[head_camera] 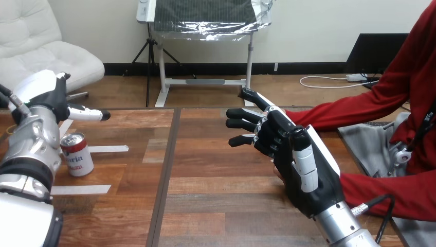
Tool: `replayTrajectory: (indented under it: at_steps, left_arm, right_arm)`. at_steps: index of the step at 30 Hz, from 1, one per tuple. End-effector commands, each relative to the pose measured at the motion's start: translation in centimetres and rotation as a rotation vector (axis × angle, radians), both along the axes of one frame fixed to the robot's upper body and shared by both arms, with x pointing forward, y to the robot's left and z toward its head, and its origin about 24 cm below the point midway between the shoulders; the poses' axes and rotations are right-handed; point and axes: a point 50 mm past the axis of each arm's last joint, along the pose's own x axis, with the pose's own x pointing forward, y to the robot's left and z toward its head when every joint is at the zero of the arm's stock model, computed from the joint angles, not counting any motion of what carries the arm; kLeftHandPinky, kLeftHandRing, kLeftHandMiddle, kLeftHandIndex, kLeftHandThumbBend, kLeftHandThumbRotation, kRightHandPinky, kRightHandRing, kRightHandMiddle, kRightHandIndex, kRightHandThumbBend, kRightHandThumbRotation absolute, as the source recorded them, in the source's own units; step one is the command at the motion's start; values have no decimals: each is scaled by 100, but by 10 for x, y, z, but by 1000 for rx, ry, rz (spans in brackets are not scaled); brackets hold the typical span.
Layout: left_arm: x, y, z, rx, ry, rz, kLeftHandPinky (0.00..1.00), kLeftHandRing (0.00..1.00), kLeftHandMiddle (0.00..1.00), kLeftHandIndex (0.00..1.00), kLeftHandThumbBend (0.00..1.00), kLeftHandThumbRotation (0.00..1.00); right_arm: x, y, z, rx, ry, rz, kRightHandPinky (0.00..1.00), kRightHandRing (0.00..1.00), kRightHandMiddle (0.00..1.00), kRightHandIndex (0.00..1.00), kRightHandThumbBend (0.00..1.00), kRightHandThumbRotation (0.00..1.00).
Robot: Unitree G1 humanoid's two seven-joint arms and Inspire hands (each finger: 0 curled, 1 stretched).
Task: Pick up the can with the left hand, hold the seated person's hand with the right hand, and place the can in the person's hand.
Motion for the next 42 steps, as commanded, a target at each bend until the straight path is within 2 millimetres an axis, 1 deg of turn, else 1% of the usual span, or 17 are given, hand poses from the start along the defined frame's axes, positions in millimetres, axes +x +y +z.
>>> replayTrajectory:
  at_steps: [1, 11, 22, 29, 36, 42]
  left_arm:
    - [11, -2, 27, 42, -51, -14, 97, 96, 97, 95, 86, 44]
    - [10, -1, 26, 38, -6, -12, 99, 96, 96, 94, 85, 47]
    - [9, 0, 25, 60, 39, -28, 96, 92, 92, 90, 85, 50]
    - [9, 1, 24, 58, 65, -40, 94, 90, 89, 88, 86, 55]
    - [9, -1, 23, 67, 106, -64, 93, 90, 89, 87, 85, 58]
    - [10, -3, 22, 75, 137, -85, 94, 91, 90, 87, 83, 59]
  right_arm:
    - [7, -2, 20, 12, -87, -3, 66, 80, 80, 91, 87, 100]
    - [7, -2, 20, 16, -91, -2, 66, 80, 80, 91, 87, 100]
    - [7, -2, 20, 18, -92, -2, 65, 79, 80, 91, 86, 100]
    - [7, -2, 20, 25, -88, 1, 65, 79, 80, 91, 86, 100]
    - [7, -2, 20, 25, -90, -1, 65, 79, 80, 91, 86, 100]
    - [7, -2, 21, 28, -94, -2, 65, 79, 80, 90, 85, 100]
